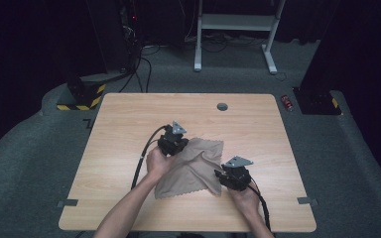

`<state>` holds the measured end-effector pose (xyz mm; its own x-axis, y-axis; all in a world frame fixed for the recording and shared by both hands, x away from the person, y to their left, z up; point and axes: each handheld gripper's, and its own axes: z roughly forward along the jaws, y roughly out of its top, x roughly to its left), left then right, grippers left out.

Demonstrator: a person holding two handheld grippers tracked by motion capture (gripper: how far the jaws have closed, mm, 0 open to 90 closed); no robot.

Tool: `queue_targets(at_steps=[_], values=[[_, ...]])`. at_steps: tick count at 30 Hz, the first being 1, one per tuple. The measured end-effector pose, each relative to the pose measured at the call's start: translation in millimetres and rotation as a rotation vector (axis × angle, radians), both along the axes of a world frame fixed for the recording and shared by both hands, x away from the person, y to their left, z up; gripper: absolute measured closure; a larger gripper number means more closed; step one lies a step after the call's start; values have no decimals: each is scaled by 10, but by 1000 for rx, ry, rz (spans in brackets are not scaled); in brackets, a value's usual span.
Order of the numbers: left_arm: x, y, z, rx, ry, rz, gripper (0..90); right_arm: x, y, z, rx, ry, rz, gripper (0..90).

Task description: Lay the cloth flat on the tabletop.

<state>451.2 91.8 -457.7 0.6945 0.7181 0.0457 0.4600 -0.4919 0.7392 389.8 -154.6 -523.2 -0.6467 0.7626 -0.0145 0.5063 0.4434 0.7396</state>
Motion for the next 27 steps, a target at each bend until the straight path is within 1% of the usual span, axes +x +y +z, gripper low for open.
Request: queue_targets(at_steps=[1,2,3,4,7,8,9,10,11,12,13,14,15,17,18,21,22,24,26,27], values=[[-100,-89,-9,-3,2,-48,894,0,0,0,0,0,0,599],[-160,-144,-26,1,5,-80,893,-2,2,1,2,3,-2,599],[-242,-222,-64,12,16,-117,893,-2,2,1,2,2,-3,600],[-327,-312,-129,33,28,-166,892,-2,2,1,2,3,-2,599],[-477,-468,-297,76,78,-227,889,-3,1,0,1,3,-3,599],[-517,-511,-360,98,94,-248,886,-3,1,0,1,3,-3,599],[-534,-522,-385,111,94,-259,874,-1,1,0,1,2,-2,599],[-551,-523,-398,110,92,-263,852,-2,1,0,1,2,-2,599],[-556,-510,-391,95,90,-255,810,-3,1,1,1,3,-3,599],[-546,-466,-351,77,73,-231,780,-3,1,1,1,3,-3,599],[-537,-436,-326,62,66,-213,732,-3,2,1,1,3,-3,600],[-520,-389,-291,49,57,-192,715,-3,2,1,1,3,-3,600],[-503,-351,-265,47,50,-177,697,-3,2,1,1,3,-3,600],[-463,-258,-221,36,46,-133,674,-3,2,1,1,3,-4,599],[-439,-212,-218,30,55,-113,669,-3,2,0,1,3,-3,600],[-408,-160,-257,37,87,-103,662,-2,1,1,1,2,-2,599],[-401,-159,-284,45,97,-101,661,-2,1,1,1,2,-2,599],[-396,-173,-325,48,111,-106,654,-3,2,1,2,3,-3,599],[-408,-221,-378,51,126,-114,649,-2,1,1,1,2,-2,599],[-417,-248,-401,67,128,-123,647,-3,2,0,1,3,-3,600]])
